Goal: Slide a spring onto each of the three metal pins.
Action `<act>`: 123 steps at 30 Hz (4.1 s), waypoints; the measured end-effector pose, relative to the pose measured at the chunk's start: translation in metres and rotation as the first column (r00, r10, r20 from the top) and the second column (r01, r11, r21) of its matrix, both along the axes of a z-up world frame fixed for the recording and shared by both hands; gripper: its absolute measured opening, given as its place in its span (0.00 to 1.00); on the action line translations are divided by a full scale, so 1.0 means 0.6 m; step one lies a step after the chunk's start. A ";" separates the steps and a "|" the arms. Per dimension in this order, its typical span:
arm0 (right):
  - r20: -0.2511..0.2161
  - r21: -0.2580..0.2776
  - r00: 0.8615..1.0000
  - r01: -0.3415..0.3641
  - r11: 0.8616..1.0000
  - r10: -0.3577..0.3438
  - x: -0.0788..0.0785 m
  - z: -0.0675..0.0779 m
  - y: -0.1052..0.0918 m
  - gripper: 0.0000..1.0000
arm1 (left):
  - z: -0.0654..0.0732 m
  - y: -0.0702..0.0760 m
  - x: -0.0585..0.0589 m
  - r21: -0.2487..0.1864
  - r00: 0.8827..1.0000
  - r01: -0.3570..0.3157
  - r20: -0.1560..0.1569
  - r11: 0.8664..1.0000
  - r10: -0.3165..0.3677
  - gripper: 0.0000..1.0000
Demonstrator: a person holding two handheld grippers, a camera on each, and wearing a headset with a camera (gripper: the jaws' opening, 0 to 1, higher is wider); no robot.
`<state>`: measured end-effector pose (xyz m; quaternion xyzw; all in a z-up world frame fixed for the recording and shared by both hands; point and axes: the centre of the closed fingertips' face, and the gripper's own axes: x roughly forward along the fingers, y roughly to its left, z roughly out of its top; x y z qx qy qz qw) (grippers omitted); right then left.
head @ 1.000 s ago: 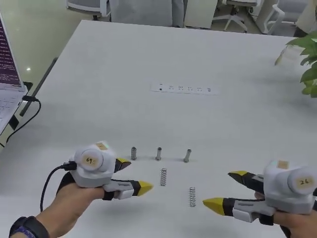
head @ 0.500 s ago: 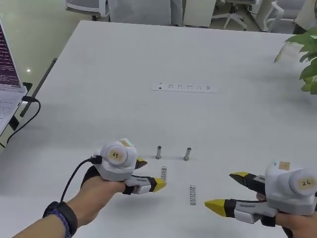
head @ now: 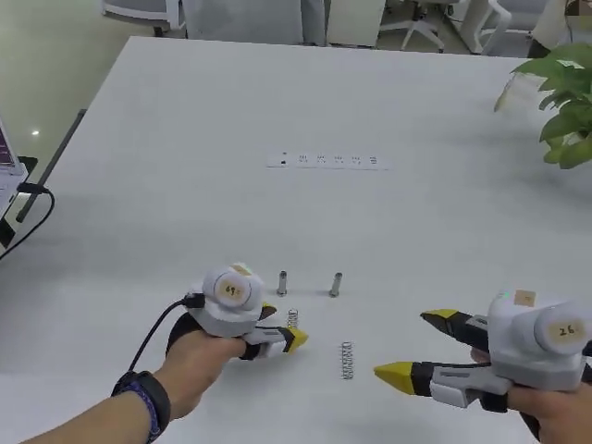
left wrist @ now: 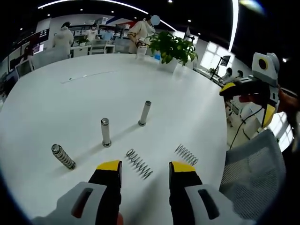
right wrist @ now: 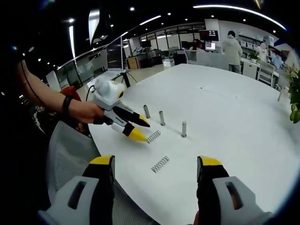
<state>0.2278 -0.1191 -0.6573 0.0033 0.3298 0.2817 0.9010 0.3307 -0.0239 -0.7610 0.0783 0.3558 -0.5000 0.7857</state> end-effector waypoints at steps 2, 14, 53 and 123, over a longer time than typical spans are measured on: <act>0.000 0.001 1.000 0.000 1.000 0.000 0.000 0.000 0.000 0.70 | -0.012 0.000 0.000 0.018 1.000 0.001 0.003 1.000 -0.001 0.31; -0.001 -0.006 1.000 -0.012 1.000 0.012 0.001 0.002 0.005 0.70 | -0.037 -0.005 0.001 0.052 1.000 -0.016 -0.007 0.999 0.017 0.23; -0.025 0.004 0.997 -0.069 0.998 0.069 -0.004 -0.011 0.033 0.67 | -0.022 0.075 -0.005 0.099 0.999 -0.032 0.023 0.995 0.030 0.02; 0.016 0.182 0.948 -0.314 0.932 0.317 0.034 -0.012 0.168 0.35 | 0.162 0.051 -0.122 -0.023 0.948 0.265 0.190 0.964 -0.256 0.02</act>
